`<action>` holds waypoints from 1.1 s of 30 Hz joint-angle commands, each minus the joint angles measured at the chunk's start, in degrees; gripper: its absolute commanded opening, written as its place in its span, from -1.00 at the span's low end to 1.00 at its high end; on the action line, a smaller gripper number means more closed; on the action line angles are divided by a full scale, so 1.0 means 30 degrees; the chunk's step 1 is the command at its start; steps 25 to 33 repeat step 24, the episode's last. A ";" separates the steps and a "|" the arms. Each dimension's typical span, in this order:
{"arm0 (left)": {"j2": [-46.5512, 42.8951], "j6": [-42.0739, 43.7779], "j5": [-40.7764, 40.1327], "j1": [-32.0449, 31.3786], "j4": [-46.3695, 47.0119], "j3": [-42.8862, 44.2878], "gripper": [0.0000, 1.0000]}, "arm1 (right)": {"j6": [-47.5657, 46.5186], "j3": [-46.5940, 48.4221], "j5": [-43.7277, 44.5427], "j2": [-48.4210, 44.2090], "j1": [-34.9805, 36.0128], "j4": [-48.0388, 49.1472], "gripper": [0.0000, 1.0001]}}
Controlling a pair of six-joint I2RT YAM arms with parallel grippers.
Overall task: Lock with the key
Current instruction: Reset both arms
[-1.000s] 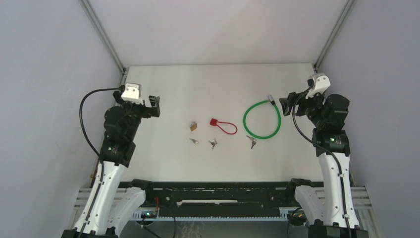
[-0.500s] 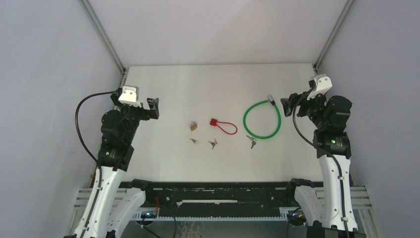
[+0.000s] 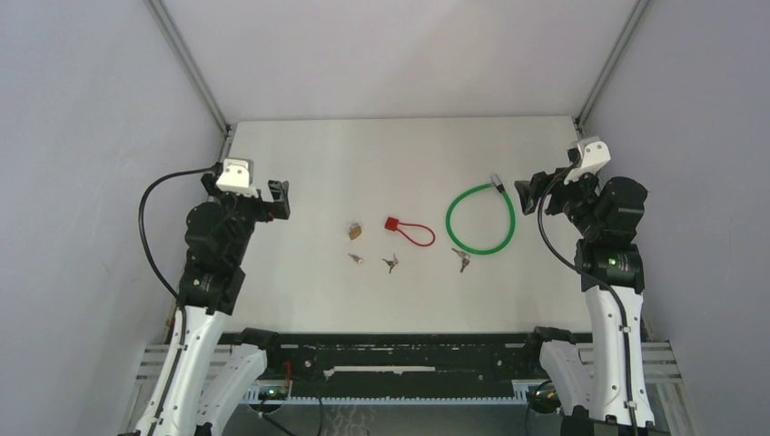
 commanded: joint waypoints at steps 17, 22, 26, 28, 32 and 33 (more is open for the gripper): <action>0.0059 -0.0025 0.0030 0.0199 -0.0218 0.0550 1.00 | 0.0210 0.0078 -0.0333 -0.0300 0.0009 0.0349 1.00; 0.0155 -0.0039 0.0335 0.0230 -0.0233 0.0450 1.00 | 0.0419 0.0048 -0.0620 -0.0131 -0.0040 0.0404 1.00; 0.0258 -0.0083 0.0322 0.0241 -0.0262 0.0499 1.00 | 0.0412 0.0076 -0.0644 -0.0201 -0.0118 0.0408 1.00; 0.0258 -0.0083 0.0322 0.0241 -0.0262 0.0499 1.00 | 0.0412 0.0076 -0.0644 -0.0201 -0.0118 0.0408 1.00; 0.0258 -0.0083 0.0322 0.0241 -0.0262 0.0499 1.00 | 0.0412 0.0076 -0.0644 -0.0201 -0.0118 0.0408 1.00; 0.0258 -0.0083 0.0322 0.0241 -0.0262 0.0499 1.00 | 0.0412 0.0076 -0.0644 -0.0201 -0.0118 0.0408 1.00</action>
